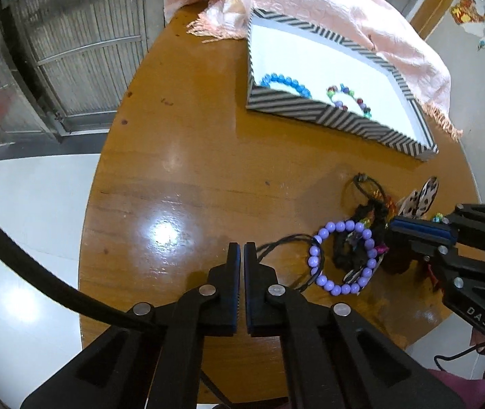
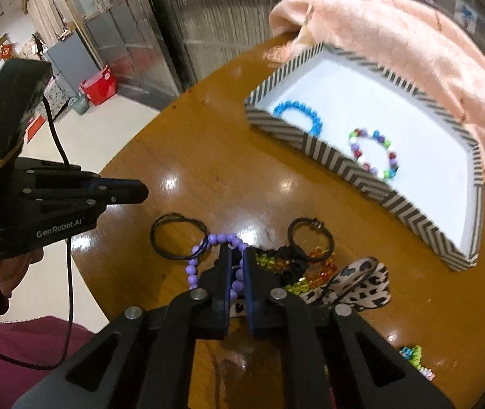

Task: Organize jewelry
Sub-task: 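Grasp the purple bead bracelet with the right tool while the left grasps the black hair tie, then lift and carry the purple bracelet and black hair tie over the tray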

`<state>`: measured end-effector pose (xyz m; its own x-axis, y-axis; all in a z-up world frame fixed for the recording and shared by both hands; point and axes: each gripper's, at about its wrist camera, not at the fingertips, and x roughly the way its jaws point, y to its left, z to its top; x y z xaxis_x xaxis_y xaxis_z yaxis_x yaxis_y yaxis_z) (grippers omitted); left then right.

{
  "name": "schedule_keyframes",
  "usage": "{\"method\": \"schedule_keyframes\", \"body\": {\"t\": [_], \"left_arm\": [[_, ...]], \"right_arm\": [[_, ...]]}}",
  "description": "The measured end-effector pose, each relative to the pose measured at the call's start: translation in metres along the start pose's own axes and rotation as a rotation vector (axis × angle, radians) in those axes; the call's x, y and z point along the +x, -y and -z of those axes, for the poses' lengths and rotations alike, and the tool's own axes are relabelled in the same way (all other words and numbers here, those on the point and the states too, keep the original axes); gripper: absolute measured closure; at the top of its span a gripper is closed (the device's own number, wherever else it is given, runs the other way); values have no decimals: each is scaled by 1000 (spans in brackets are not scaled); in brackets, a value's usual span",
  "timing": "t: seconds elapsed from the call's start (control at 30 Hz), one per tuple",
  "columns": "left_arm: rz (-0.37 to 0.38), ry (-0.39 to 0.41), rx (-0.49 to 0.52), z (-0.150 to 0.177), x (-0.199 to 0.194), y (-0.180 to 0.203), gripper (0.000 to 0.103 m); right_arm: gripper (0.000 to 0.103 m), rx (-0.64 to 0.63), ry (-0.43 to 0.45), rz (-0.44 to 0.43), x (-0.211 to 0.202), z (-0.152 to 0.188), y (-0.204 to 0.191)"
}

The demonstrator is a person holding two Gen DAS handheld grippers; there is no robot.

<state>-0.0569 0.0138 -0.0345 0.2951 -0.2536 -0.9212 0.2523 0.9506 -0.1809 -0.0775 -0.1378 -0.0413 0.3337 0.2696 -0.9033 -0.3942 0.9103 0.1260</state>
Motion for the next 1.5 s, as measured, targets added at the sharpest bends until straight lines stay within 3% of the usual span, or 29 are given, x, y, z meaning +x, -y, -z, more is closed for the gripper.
{"method": "schedule_keyframes", "body": {"t": [0.07, 0.1, 0.17, 0.23, 0.37, 0.53, 0.57, 0.6, 0.63, 0.9, 1.1, 1.27, 1.4, 1.5], "left_arm": [[-24, -4, 12, 3, 4, 4, 101], [-31, -6, 16, 3, 5, 5, 97], [-42, -20, 25, 5, 9, 6, 88], [-47, -34, 19, 7, 13, 4, 80], [-81, -46, 10, 7, 22, 1, 80], [-119, -32, 60, 7, 30, 14, 80], [-131, -25, 70, 8, 30, 16, 80], [-133, -20, 75, 8, 30, 17, 89], [-126, -19, 78, 8, 30, 18, 101], [24, -11, -2, -5, 7, 0, 102], [55, 21, -34, -13, -11, -11, 102], [43, 1, 5, -6, -6, -5, 102], [-14, -21, 43, 0, 7, 3, 87], [-16, -52, 20, 3, 16, -1, 79]], "right_arm": [[89, 10, -18, 9, 7, 1, 1], [79, 11, -33, 12, 13, 1, 2], [71, 11, -45, 15, 18, 3, 2], [71, 9, -60, 17, 25, 4, 2], [72, 13, -61, 17, 30, 7, 3], [87, -11, -60, 42, 35, 9, -1], [90, -12, -54, 43, 34, 10, -2], [92, -14, -42, 43, 30, 10, -3], [93, -17, -35, 45, 27, 9, -4], [93, -28, 67, 25, -18, -2, -7], [93, 3, 121, -13, -47, -15, -1], [93, 27, 139, -32, -54, -21, 5], [93, 60, 148, -62, -55, -24, 10], [93, 73, 158, -72, -58, -23, 13]]}}
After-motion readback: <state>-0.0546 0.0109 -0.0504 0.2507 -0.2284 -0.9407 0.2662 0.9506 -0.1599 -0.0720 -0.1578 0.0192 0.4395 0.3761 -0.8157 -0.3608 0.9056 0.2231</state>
